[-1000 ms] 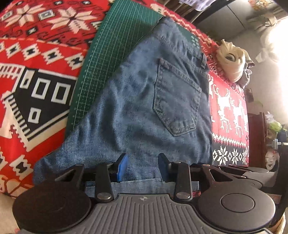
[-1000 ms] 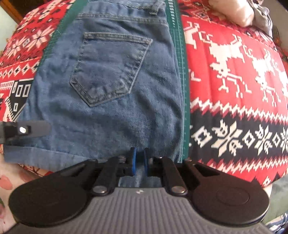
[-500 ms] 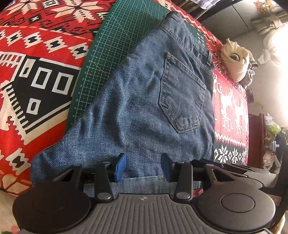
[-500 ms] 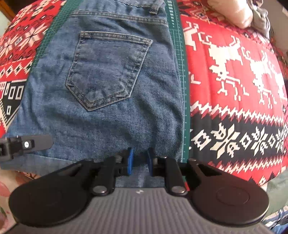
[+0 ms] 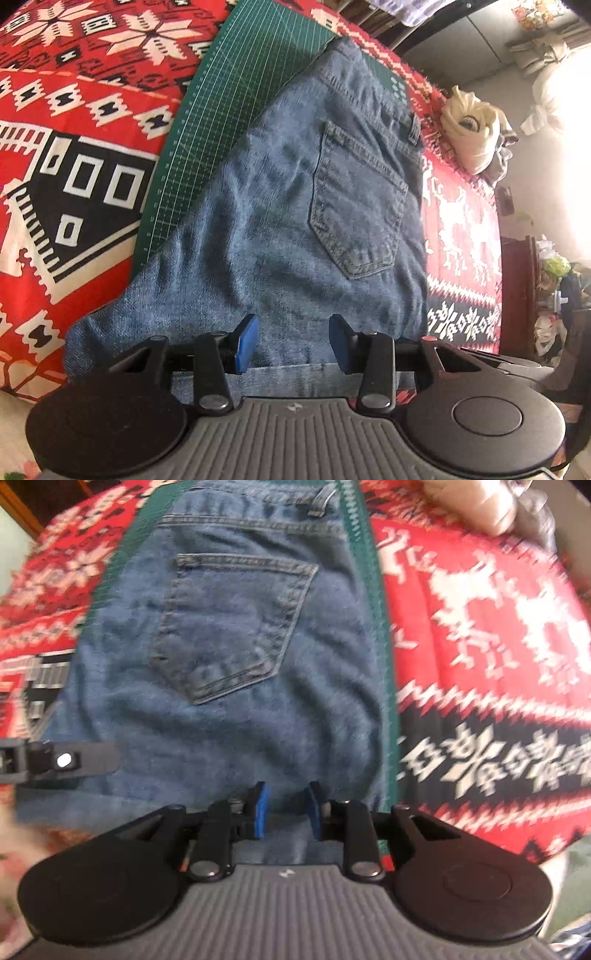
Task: Fold clothes
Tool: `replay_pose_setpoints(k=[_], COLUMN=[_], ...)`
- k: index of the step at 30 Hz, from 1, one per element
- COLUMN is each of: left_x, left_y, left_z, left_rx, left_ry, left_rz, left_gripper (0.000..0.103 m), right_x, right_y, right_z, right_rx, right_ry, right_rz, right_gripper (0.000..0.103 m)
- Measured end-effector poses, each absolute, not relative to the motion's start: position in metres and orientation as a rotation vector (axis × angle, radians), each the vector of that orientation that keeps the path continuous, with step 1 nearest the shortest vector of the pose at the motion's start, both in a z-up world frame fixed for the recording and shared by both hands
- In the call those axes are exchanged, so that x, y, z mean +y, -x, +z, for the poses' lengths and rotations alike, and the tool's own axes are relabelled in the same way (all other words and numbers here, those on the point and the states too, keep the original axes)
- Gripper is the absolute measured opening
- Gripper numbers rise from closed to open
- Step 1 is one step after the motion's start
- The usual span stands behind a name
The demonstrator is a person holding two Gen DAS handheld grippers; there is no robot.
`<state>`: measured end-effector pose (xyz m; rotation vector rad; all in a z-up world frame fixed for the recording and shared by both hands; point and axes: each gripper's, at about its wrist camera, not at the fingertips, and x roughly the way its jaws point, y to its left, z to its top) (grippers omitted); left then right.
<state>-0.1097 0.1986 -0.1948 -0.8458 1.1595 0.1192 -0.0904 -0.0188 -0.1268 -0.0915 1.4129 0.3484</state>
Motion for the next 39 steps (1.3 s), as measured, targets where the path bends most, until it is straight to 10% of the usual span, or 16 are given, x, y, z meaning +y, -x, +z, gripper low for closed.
replay_pose_setpoints(k=[13,22,39], left_x=[0.203,0.23,0.217], left_y=[0.095,0.13,0.16], left_z=[-0.211,-0.226,-0.214], left_rx=[1.142,1.141,1.165], left_ry=[0.827,0.911,0.746], left_rz=[0.181,0.226,0.238], left_gripper=[0.031,0.003,0.003], right_x=[-0.056,-0.102,-0.127], right_y=[0.035,0.026,0.044], right_z=[-0.14,-0.177,-0.184], right_rx=[1.388,1.424,1.423], right_ry=[-0.125,-0.314,-0.333], right_rz=[0.374,0.354,0.325], right_gripper=[0.007,0.0,0.0])
